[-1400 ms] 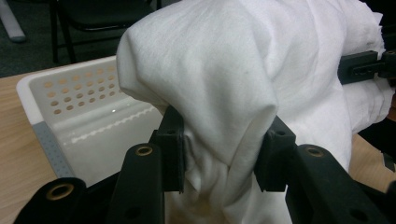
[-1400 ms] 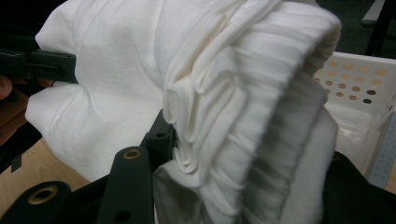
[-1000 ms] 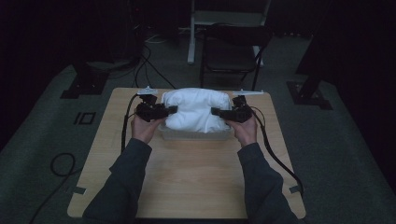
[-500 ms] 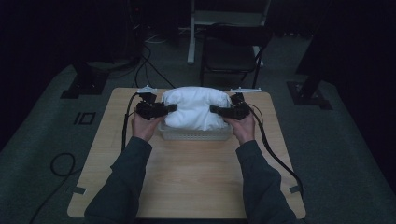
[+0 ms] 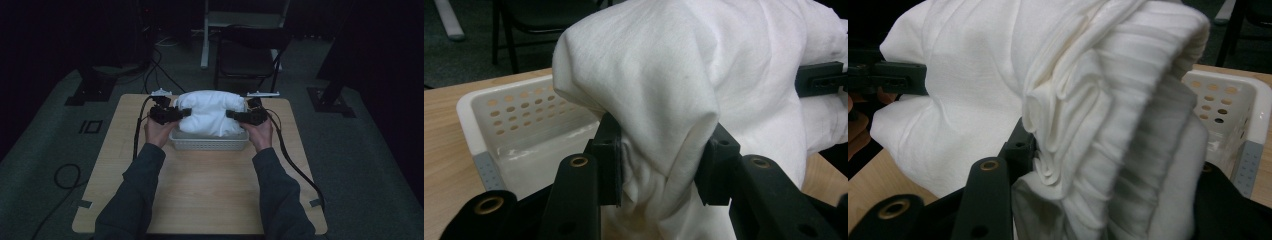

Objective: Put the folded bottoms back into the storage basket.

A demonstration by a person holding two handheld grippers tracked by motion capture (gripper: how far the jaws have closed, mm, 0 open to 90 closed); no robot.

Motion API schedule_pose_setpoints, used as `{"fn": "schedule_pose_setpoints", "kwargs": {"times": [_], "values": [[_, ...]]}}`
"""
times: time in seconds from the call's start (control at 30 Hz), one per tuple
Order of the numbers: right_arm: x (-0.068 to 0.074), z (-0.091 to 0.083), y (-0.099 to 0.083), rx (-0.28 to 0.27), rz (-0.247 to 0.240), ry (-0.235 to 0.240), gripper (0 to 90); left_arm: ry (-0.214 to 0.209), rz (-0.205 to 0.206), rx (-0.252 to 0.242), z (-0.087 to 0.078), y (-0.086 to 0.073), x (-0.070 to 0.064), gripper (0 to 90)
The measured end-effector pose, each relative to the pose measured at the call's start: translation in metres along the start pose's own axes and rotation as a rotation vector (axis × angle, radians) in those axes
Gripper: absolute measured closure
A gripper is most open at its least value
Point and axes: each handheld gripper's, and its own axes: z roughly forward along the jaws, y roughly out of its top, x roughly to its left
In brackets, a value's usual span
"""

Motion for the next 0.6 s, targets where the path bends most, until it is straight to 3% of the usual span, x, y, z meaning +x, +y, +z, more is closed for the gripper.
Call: {"fn": "schedule_pose_setpoints", "kwargs": {"times": [0.3,0.6], "values": [[-0.011,0.015,-0.001,0.025,0.031,-0.037,53.0,0.045,-0.005,0.033,0.019,0.002,0.004,60.9],[-0.018,0.034,-0.007,0.077,0.052,-0.075,52.3,0.075,-0.027,0.071,0.032,-0.009,0.012,60.8]]}}
